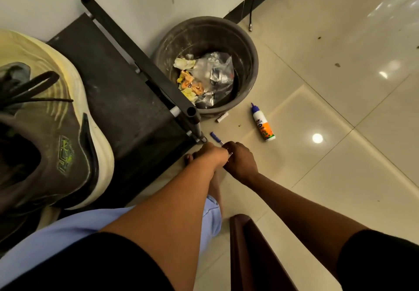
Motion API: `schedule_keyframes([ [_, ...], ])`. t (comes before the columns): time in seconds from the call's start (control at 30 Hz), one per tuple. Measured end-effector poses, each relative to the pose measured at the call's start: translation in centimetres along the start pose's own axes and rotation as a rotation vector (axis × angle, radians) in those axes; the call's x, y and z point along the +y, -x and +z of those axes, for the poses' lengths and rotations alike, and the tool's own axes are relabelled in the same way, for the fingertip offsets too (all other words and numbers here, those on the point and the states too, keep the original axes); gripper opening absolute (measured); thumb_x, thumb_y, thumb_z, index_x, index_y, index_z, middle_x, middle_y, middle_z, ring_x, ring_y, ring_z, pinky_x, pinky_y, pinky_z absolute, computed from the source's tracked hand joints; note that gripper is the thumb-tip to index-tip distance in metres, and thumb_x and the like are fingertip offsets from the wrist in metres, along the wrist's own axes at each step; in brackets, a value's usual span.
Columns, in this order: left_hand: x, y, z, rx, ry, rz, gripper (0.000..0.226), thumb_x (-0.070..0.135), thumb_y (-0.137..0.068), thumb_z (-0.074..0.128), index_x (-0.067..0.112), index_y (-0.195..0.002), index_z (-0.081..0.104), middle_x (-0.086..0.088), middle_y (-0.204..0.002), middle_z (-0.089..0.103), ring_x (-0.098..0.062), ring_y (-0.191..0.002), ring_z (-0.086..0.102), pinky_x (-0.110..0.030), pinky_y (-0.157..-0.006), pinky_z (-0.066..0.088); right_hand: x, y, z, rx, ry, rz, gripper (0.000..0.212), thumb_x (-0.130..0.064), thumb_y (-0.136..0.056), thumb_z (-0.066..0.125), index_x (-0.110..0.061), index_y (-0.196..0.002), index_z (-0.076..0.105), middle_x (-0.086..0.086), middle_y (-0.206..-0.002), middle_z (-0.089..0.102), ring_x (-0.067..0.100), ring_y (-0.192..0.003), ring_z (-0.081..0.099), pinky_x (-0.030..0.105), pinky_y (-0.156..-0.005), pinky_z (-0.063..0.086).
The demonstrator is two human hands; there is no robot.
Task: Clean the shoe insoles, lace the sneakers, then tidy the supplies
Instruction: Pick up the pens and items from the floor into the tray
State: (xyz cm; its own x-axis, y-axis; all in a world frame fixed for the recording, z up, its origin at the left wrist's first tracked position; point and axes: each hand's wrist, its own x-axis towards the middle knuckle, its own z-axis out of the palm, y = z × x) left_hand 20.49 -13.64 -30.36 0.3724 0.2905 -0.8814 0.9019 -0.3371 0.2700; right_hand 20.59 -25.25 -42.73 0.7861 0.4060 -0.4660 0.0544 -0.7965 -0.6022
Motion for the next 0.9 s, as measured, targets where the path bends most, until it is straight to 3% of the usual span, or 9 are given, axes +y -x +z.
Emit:
schedule_keyframes([
  [0.1, -0.8, -0.3, 0.6, 0.056, -0.013, -0.033, 0.043, 0.03, -0.104, 0.049, 0.012, -0.143, 0.047, -0.014, -0.144, 0.052, -0.033, -0.132, 0.05, -0.041, -0.108, 0.044, -1.5, 2.1, -1.6, 0.078, -0.154, -0.078, 0.043, -0.031, -0.074, 0.077, -0.021, -0.114, 0.067, -0.004, -0.103, 0.068, 0.015, -0.087, 0.061, 0.028, -0.071, 0.048],
  [0.2, -1.1, -0.6, 1.0, 0.092, 0.065, 0.007, 0.034, 0.028, -0.103, 0.055, 0.016, -0.134, 0.056, -0.011, -0.131, 0.062, -0.03, -0.12, 0.058, -0.037, -0.093, 0.051, -2.6, 3.3, -2.5, 0.114, -0.256, -0.134, 0.042, -0.03, -0.069, 0.078, -0.021, -0.109, 0.07, -0.008, -0.1, 0.069, 0.009, -0.084, 0.063, 0.021, -0.07, 0.05],
  [0.27, -1.1, -0.9, 0.9, 0.162, 0.087, 0.017, 0.029, 0.024, -0.102, 0.057, 0.015, -0.129, 0.061, -0.011, -0.125, 0.065, -0.029, -0.117, 0.061, -0.04, -0.096, 0.053, -3.0, 3.4, -2.8, 0.116, -0.299, -0.151, 0.042, -0.03, -0.071, 0.081, -0.021, -0.111, 0.07, -0.009, -0.1, 0.069, 0.006, -0.083, 0.063, 0.014, -0.068, 0.048],
  [0.37, -0.8, -1.4, 0.8, 0.25, 0.094, -0.02, 0.027, 0.021, -0.101, 0.06, 0.011, -0.127, 0.062, -0.012, -0.125, 0.065, -0.029, -0.116, 0.063, -0.037, -0.093, 0.056, -3.0, 2.7, -3.4, 0.005, -0.322, -0.131, 0.053, -0.026, -0.074, 0.086, -0.02, -0.122, 0.066, -0.008, -0.107, 0.066, 0.004, -0.086, 0.063, 0.009, -0.069, 0.048],
  [0.43, -0.7, -1.4, 0.8, 0.285, 0.097, -0.064, 0.028, 0.019, -0.099, 0.062, 0.012, -0.125, 0.061, -0.012, -0.126, 0.064, -0.028, -0.115, 0.064, -0.036, -0.092, 0.057, -2.5, 1.8, -3.7, -0.094, -0.312, -0.084, 0.066, -0.023, -0.073, 0.087, -0.022, -0.133, 0.058, -0.008, -0.11, 0.065, 0.007, -0.088, 0.065, 0.014, -0.073, 0.052],
  [0.53, -0.5, -1.1, 0.8, 0.313, 0.061, -0.082, 0.029, 0.021, -0.098, 0.063, 0.01, -0.124, 0.06, -0.013, -0.126, 0.063, -0.027, -0.115, 0.063, -0.038, -0.094, 0.058, -1.6, -0.7, -3.3, -0.073, -0.169, 0.003, 0.065, -0.01, -0.077, 0.076, -0.022, -0.136, 0.054, -0.003, -0.113, 0.067, 0.016, -0.096, 0.066, 0.036, -0.082, 0.057],
  [0.6, -0.3, -0.8, 0.7, 0.318, -0.013, -0.072, 0.03, 0.019, -0.099, 0.06, 0.008, -0.126, 0.057, -0.015, -0.127, 0.062, -0.028, -0.117, 0.062, -0.037, -0.097, 0.055, -1.4, -2.7, -2.7, -0.016, -0.028, 0.051, 0.059, -0.008, -0.08, 0.068, -0.02, -0.136, 0.055, 0.003, -0.121, 0.064, 0.021, -0.105, 0.063, 0.038, -0.084, 0.057],
  [0.73, -0.4, -0.3, 0.3, 0.254, -0.113, -0.032, 0.036, 0.016, -0.102, 0.052, 0.005, -0.136, 0.053, -0.015, -0.14, 0.055, -0.03, -0.13, 0.053, -0.035, -0.104, 0.042, -1.9, -6.5, -1.8, 0.011, 0.329, -0.043, 0.06, -0.021, -0.09, 0.065, -0.024, -0.147, 0.046, 0.01, -0.143, 0.045, 0.03, -0.125, 0.048, 0.039, -0.087, 0.054],
  [0.9, -0.5, -0.1, 0.8, 0.232, -0.237, -0.014, 0.044, 0.019, -0.098, 0.06, 0.009, -0.14, 0.05, -0.015, -0.141, 0.054, -0.029, -0.13, 0.052, -0.034, -0.102, 0.044, -2.7, -9.5, -1.4, -0.072, 0.574, -0.116, 0.067, -0.024, -0.093, 0.06, -0.029, -0.155, 0.035, 0.015, -0.151, 0.031, 0.035, -0.126, 0.043, 0.043, -0.091, 0.052],
])
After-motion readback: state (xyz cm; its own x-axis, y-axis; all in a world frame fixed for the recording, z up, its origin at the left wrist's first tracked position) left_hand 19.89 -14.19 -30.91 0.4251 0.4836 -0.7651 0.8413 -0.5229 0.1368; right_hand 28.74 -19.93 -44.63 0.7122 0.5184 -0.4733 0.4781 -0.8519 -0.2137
